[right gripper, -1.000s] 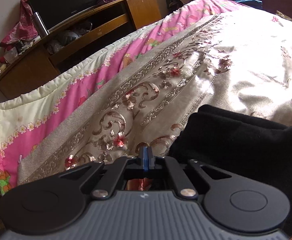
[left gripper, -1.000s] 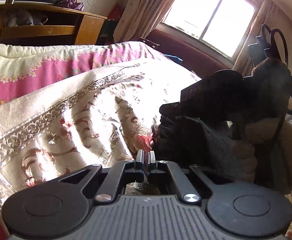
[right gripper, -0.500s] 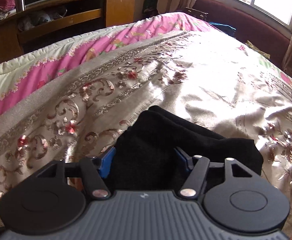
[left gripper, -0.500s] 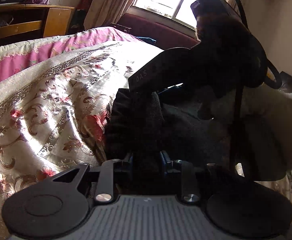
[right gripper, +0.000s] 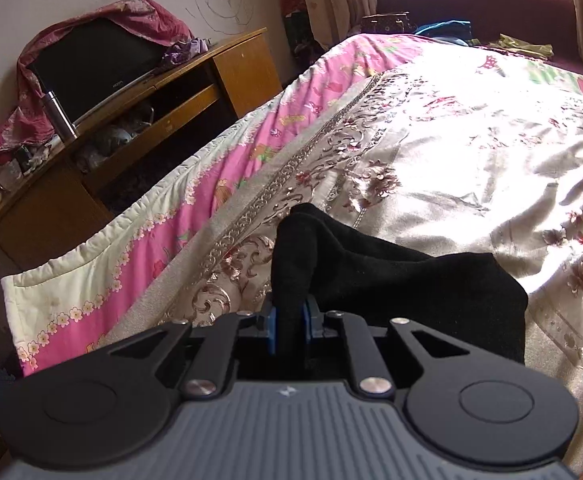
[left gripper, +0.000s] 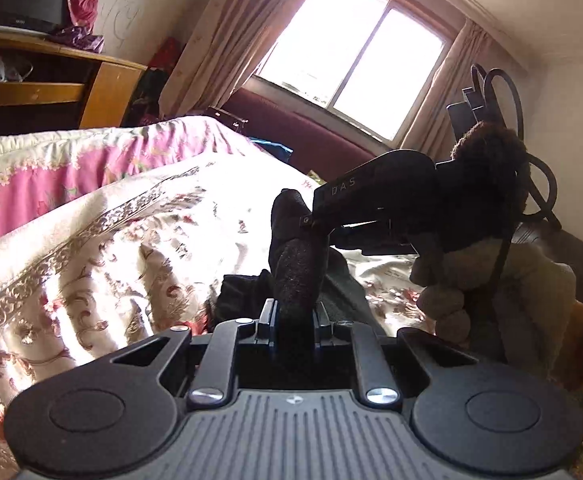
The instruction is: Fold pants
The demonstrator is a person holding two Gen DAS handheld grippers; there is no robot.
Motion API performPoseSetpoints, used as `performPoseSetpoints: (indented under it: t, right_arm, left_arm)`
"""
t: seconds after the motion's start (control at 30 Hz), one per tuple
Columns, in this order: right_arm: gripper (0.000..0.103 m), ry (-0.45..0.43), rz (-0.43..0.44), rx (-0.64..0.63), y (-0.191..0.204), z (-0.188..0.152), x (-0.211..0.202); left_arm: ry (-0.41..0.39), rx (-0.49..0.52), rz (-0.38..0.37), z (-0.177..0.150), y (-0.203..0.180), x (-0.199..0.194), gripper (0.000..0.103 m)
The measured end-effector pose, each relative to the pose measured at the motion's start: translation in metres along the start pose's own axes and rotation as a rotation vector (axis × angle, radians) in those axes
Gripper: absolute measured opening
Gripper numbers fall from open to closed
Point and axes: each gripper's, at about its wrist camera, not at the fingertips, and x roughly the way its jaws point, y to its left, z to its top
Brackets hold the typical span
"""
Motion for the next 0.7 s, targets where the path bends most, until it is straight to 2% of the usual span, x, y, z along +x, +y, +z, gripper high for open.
performPoseSetpoints:
  t: [0.07, 0.13, 0.2, 0.27, 0.3, 0.37, 0.43, 0.47, 0.53, 0.6, 0.63, 0.7]
  right_arm:
    - [0.013, 0.058, -0.025, 0.012, -0.003, -0.012, 0.038]
    - [0.015, 0.095, -0.046, 0.023, -0.010, -0.031, 0.073]
    - [0.015, 0.080, -0.049, -0.003, -0.007, -0.038, 0.081]
    - [0.024, 0.071, -0.040, -0.024, 0.000, -0.034, 0.072]
    - [0.029, 0.060, -0.029, -0.019, 0.001, -0.031, 0.062]
    - [0.030, 0.024, 0.013, 0.011, -0.003, -0.024, 0.034]
    - [0.033, -0.061, 0.027, 0.011, -0.012, -0.020, -0.001]
    - [0.036, -0.094, 0.007, 0.005, -0.017, -0.022, -0.014]
    - [0.051, -0.137, -0.077, 0.013, -0.037, -0.027, -0.036]
    - [0.051, -0.131, -0.170, 0.046, -0.063, -0.041, -0.045]
    - [0.051, -0.106, -0.211, 0.075, -0.076, -0.048, -0.046]
    - [0.052, -0.054, -0.235, 0.172, -0.108, -0.070, -0.047]
  left_arm:
    - [0.080, -0.037, 0.029, -0.008, 0.018, 0.019, 0.030]
    - [0.128, -0.024, 0.095, -0.021, 0.030, 0.033, 0.030]
    - [0.175, -0.018, 0.109, -0.028, 0.036, 0.040, 0.032]
    - [0.180, -0.047, 0.091, -0.028, 0.042, 0.038, 0.034]
    - [0.171, -0.040, 0.081, -0.027, 0.041, 0.033, 0.039]
    - [0.148, -0.005, 0.082, -0.023, 0.037, 0.021, 0.042]
    - [0.119, 0.024, 0.117, -0.018, 0.033, 0.010, 0.041]
    - [0.085, 0.044, 0.147, -0.013, 0.029, 0.003, 0.041]
    - [0.036, 0.068, 0.154, -0.006, 0.023, -0.004, 0.041]
    - [0.022, 0.082, 0.130, -0.001, 0.019, 0.001, 0.041]
    - [0.037, 0.091, 0.121, -0.003, 0.018, 0.010, 0.041]
    - [0.151, 0.121, 0.144, -0.016, 0.021, 0.044, 0.042]
